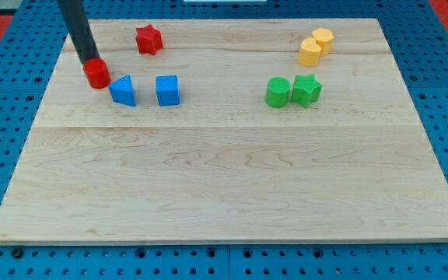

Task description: Push the blue cube into the blue triangle

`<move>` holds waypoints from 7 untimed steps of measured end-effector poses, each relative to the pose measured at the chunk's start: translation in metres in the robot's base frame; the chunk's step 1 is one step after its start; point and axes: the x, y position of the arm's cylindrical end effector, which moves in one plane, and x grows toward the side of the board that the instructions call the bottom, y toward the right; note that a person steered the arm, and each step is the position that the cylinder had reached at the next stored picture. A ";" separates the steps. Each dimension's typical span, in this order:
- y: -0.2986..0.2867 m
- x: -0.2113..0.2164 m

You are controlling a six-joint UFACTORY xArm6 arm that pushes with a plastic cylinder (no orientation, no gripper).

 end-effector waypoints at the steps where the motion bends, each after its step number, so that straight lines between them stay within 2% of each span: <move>1: 0.009 -0.012; 2: 0.029 0.015; 3: 0.003 0.047; 4: 0.043 0.027; 5: 0.129 0.013; 6: 0.165 0.048; 7: 0.147 0.082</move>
